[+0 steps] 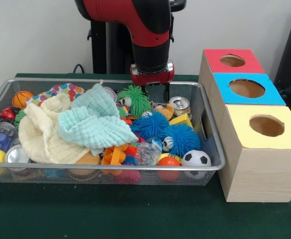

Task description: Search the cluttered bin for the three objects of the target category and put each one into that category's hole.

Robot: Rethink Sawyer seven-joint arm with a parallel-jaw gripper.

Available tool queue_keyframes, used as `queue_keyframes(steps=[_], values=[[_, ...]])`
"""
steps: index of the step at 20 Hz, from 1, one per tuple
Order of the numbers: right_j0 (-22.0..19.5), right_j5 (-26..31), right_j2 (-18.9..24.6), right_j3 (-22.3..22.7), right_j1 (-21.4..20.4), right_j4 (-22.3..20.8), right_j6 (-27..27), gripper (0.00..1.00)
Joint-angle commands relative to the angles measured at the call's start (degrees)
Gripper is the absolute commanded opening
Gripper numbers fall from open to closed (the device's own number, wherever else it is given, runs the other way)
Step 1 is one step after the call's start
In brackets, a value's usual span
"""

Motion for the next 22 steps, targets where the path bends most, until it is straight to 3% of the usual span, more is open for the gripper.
queue_keyframes(steps=[1,8,14,22], values=[[0.0,-1.1,1.6,-7.6,1.5,2.9,11.6,1.0],[0.3,-0.4,2.2,-7.5,1.0,4.2,12.7,1.0],[2.1,3.7,0.9,-9.3,-0.5,6.1,13.2,1.0],[4.7,3.0,-0.3,-15.0,4.8,8.7,13.4,1.0]])
